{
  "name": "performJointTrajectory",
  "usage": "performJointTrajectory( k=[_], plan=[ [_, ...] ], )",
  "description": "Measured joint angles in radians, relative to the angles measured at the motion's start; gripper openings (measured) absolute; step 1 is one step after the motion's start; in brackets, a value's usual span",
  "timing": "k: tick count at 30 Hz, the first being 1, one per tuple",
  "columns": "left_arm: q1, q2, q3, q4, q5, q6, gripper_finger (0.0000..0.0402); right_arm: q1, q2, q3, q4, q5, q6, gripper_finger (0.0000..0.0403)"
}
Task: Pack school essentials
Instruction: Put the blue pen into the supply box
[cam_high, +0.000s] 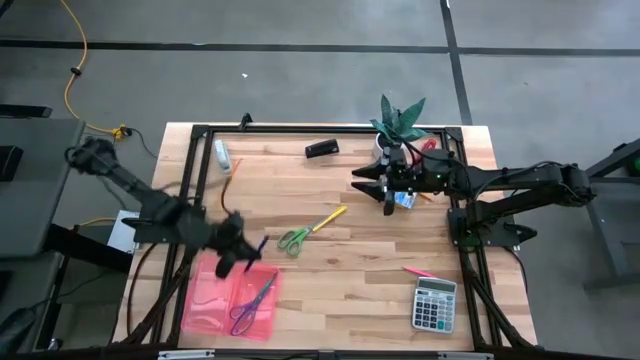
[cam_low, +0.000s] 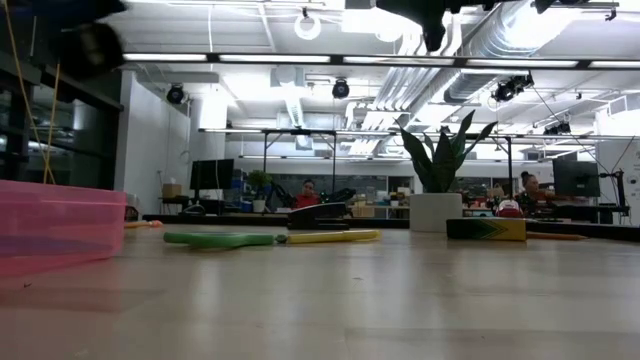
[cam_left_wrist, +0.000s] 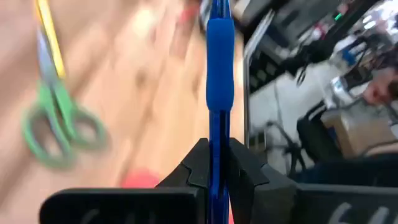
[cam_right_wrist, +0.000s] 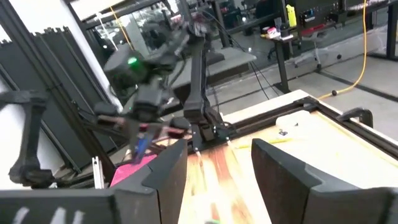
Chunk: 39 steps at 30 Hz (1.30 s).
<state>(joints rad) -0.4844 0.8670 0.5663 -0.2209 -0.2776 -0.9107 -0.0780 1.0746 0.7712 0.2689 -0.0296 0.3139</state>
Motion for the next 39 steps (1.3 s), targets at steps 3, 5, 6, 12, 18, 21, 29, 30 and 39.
performJointTrajectory(
  k=[3, 5, 6, 12, 18, 21, 29, 30, 39],
  plan=[
    [-0.15, 0.108, 0.0, 0.017, -0.094, -0.198, 0.0011, 0.0, 0.0, 0.0, -0.009, 0.0, 0.0, 0.0172],
    [-0.227, 0.191, 0.0, 0.039, -0.138, -0.341, 0.0011, 0.0, 0.0, 0.0, -0.012, 0.0, 0.0, 0.0172],
    [-0.257, 0.232, 0.0, 0.06, -0.15, -0.402, 0.0011, 0.0, 0.0, 0.0, -0.012, 0.0, 0.0, 0.0172],
    [-0.301, 0.435, 0.0, 0.133, -0.141, -0.656, 0.0011, 0.0, 0.0, 0.0, -0.013, 0.0, 0.0, 0.0172],
    [-0.26, 0.535, 0.0, 0.142, -0.019, -0.767, 0.0011, 0.0, 0.001, 0.0, -0.027, 0.0, 0.0, 0.0172],
    [-0.247, 0.549, 0.0, 0.143, 0.002, -0.779, 0.0011, 0.0, 0.001, 0.0, -0.036, 0.0, -0.001, 0.0172],
    [-0.182, 0.55, 0.0, 0.192, -0.019, -0.727, 0.0011, 0.0, 0.001, 0.0, -0.048, 0.0, -0.005, 0.0172],
    [-0.174, 0.55, 0.0, 0.189, 0.0, -0.727, 0.0011, 0.0, 0.001, 0.0, -0.048, 0.0, -0.005, 0.0172],
    [-0.161, 0.56, 0.0, 0.226, 0.072, -0.759, 0.0012, 0.0, 0.001, 0.0, -0.048, 0.0, -0.008, 0.0172]
  ],
)
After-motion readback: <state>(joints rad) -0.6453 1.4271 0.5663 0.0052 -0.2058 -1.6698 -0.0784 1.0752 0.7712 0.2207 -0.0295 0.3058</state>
